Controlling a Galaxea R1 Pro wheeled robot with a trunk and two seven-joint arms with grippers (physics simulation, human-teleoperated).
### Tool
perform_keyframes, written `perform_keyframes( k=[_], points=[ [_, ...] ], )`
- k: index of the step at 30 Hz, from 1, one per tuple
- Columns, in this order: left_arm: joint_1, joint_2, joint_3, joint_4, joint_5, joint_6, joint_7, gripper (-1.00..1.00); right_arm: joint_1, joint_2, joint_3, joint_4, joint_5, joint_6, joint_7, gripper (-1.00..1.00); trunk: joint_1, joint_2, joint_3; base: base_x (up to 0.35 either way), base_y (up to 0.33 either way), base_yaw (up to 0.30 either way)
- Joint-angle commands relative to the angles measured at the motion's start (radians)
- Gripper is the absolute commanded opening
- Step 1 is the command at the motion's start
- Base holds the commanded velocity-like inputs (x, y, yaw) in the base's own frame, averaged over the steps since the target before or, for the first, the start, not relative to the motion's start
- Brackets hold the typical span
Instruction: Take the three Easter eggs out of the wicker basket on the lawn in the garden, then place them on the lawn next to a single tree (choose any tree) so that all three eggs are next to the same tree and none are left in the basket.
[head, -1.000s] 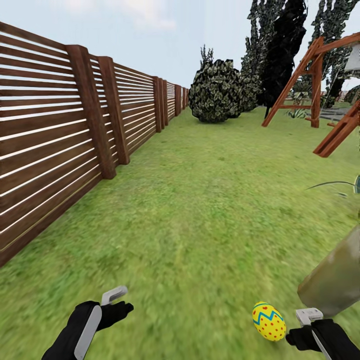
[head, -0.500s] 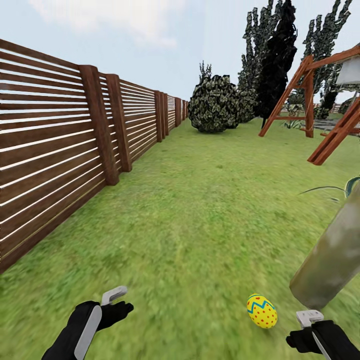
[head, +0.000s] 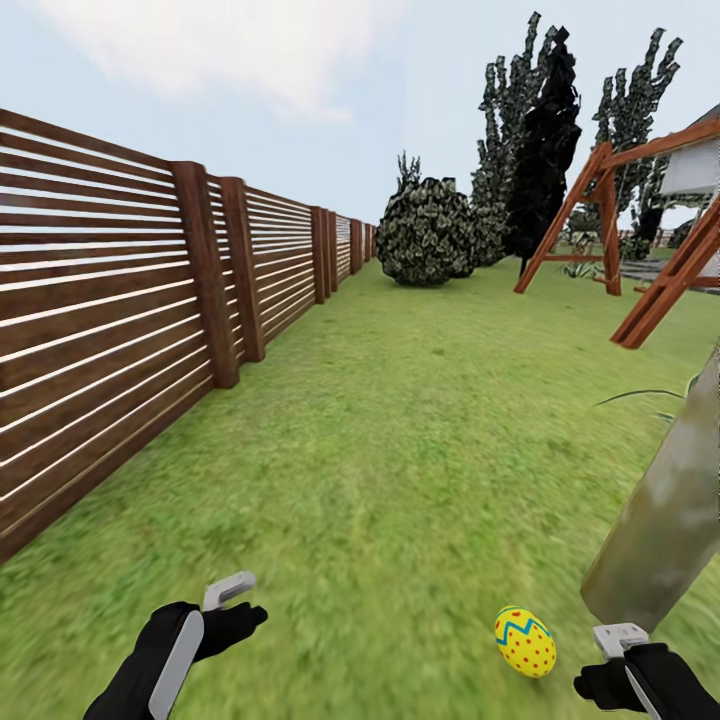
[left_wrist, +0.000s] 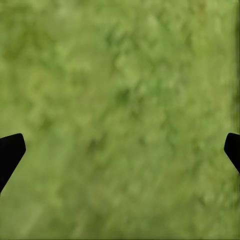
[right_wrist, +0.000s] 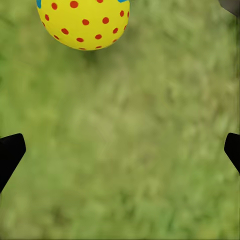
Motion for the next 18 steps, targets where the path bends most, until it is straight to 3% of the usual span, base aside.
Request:
perform_keyframes(
  k=[1,18],
  points=[
    [0.0,-0.001,0.002,-0.001,0.011,0.005,0.009,1.0,0.0,0.0,-0.003,-0.001,0.01,0.004,0.008,1.0,-0.001,0.0,0.003,0.0,0.0,0.0],
    [0.0,-0.001,0.003,-0.001,0.011,0.005,0.009,1.0,0.0,0.0,-0.003,-0.001,0.01,0.004,0.008,1.0,-0.008,0.004,0.069,0.0,0.0,0.0]
  ],
)
